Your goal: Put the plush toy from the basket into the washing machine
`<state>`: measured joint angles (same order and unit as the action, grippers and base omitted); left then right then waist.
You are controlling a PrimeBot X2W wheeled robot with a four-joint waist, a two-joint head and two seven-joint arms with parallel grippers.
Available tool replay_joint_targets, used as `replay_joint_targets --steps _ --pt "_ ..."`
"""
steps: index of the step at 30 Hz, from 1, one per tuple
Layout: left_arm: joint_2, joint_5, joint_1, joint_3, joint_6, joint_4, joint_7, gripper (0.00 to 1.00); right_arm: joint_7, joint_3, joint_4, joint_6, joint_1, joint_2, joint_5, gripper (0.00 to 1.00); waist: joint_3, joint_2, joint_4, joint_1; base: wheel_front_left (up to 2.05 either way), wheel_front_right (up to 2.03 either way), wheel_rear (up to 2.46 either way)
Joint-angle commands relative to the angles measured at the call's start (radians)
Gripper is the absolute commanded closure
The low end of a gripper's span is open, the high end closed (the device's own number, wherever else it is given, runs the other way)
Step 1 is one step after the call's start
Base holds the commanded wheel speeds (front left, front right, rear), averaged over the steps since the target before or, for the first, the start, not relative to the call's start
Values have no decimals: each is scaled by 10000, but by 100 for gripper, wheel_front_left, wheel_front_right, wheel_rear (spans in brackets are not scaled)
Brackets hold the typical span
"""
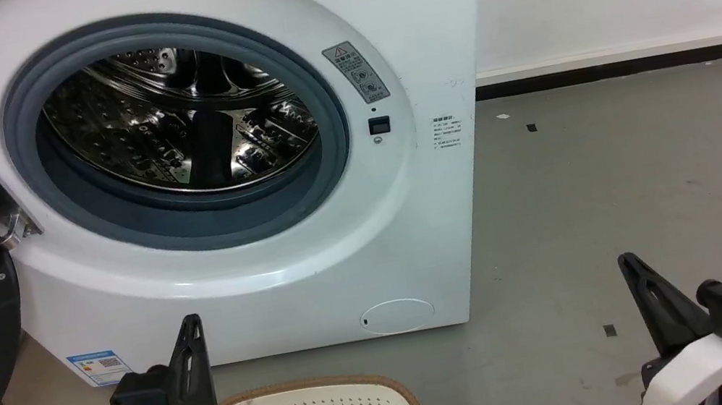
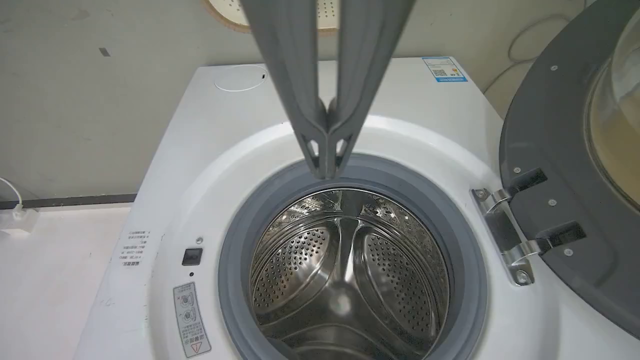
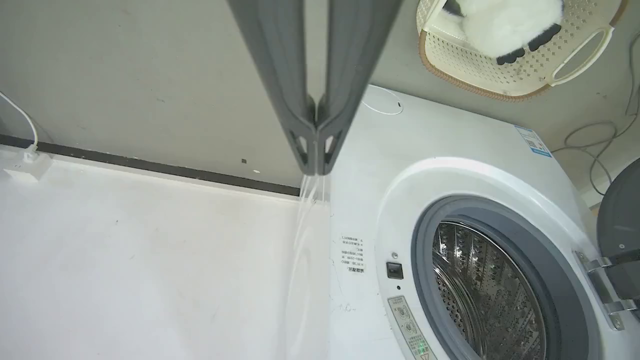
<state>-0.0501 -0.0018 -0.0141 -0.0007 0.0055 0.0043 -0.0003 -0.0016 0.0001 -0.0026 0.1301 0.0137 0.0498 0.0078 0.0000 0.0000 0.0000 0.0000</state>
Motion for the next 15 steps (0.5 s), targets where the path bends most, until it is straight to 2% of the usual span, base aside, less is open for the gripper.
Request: replay_joint_targets --steps 1,15 --pt "-1 18 141 7 -55 -43 3 100 16 -1 26 6 -137 4 -78 100 0 0 0 0 0 0 0" --pt "-1 18 141 7 -55 -43 3 100 16 -1 26 6 -137 4 -78 100 0 0 0 0 0 0 0"
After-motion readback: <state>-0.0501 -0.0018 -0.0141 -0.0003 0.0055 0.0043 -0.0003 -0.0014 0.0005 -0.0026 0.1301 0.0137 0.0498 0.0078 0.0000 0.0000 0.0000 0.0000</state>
